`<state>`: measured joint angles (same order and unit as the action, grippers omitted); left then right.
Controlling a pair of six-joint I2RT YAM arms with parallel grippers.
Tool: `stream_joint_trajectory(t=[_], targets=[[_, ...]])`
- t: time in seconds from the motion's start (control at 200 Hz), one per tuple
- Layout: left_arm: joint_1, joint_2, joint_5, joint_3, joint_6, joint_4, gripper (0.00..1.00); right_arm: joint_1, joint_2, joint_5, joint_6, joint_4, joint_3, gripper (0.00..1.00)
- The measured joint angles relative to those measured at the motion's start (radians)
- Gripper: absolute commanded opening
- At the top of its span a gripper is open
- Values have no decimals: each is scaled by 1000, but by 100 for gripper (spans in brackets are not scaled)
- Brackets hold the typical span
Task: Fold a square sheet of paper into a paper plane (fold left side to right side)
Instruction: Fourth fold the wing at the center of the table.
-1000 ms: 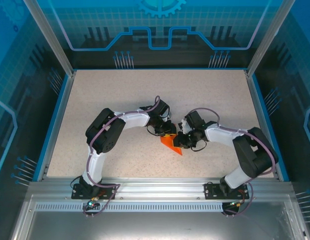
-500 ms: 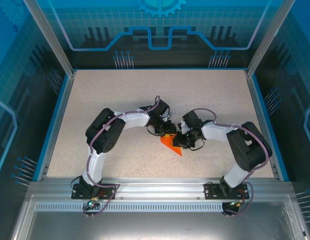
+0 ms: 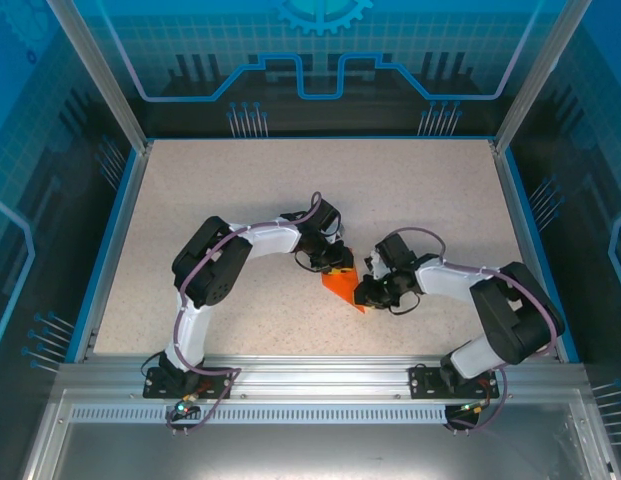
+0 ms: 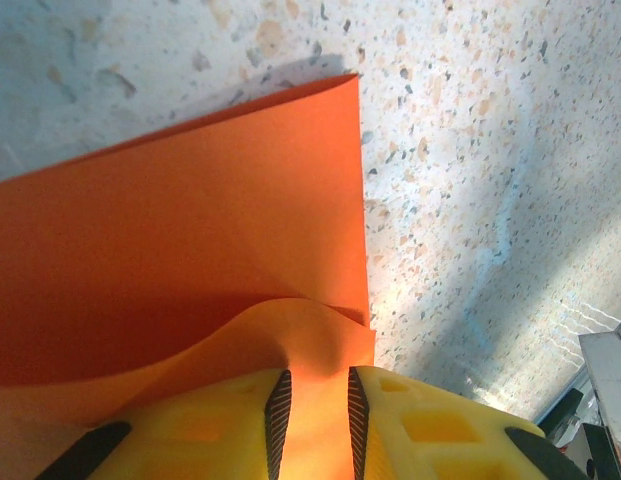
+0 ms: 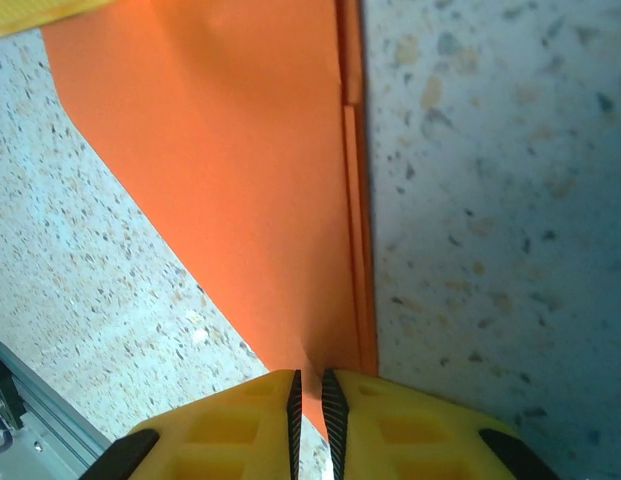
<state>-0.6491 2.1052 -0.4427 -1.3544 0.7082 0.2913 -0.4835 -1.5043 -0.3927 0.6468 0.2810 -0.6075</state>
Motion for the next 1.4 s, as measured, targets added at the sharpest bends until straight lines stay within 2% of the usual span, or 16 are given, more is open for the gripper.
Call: stream_joint_trajectory(t=[0.42,0.655,0.82,1.065,1.401], targets=[[-2,-16,20,-3,0,14,31,0,17,19,-2,1,20,11],[-14,-155,61,48,0,27,31,0,30,19,5,30,24,10],[-77,-216,64,91,15,7,27,0,32,19,5,37,24,10],[-159,-174,52,134,58,-26,23,0,33,19,8,43,23,10],[-147,-92,49,134,71,-56,23,0,32,21,8,43,23,10]])
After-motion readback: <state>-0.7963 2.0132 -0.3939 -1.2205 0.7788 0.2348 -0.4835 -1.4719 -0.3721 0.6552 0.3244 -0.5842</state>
